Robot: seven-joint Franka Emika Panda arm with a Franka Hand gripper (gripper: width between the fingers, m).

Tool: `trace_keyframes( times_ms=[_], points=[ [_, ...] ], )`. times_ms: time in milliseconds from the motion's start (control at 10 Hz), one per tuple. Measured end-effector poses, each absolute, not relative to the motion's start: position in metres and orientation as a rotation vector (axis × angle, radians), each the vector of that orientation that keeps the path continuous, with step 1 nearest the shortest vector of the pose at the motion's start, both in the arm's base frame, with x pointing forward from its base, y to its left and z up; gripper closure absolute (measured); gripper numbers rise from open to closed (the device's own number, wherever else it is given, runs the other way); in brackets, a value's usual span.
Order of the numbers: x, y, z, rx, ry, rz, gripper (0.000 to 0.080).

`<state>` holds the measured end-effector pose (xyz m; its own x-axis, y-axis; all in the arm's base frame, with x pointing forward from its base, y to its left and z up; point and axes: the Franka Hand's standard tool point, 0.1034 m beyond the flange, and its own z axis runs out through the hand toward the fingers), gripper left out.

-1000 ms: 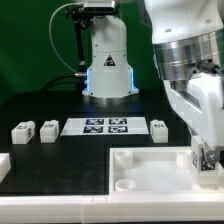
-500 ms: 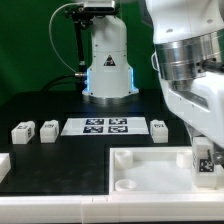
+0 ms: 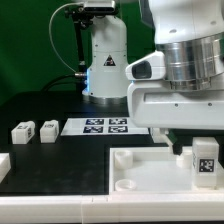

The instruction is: Assemble one leg

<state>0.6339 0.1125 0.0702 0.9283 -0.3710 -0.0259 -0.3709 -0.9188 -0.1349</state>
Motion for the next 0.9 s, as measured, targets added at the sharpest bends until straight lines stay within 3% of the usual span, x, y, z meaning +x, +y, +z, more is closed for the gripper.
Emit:
trace_keyframes(
  times_ms=[100, 200, 300, 400, 500, 600, 900],
  points=[
    [0.6343, 0.1113, 0.068, -3.012, 0.283, -0.025, 0.015],
    [0.6339, 0.1133, 0.0679, -2.983, 0.418, -0.013, 0.015],
    [0.6338, 0.113, 0.0677, -2.981, 0.425, -0.012, 0.0236],
    [0.6336, 0.1133, 0.0676, -2.971, 0.491, -0.007, 0.0372],
    [0.6333, 0.1145, 0.0675, -2.927, 0.687, 0.008, 0.0372],
    [0.6333, 0.1146, 0.0675, -2.895, 0.811, 0.016, 0.0511],
    [0.6366, 0.1163, 0.0691, -2.64, 1.449, 0.075, 0.0511]
  ],
)
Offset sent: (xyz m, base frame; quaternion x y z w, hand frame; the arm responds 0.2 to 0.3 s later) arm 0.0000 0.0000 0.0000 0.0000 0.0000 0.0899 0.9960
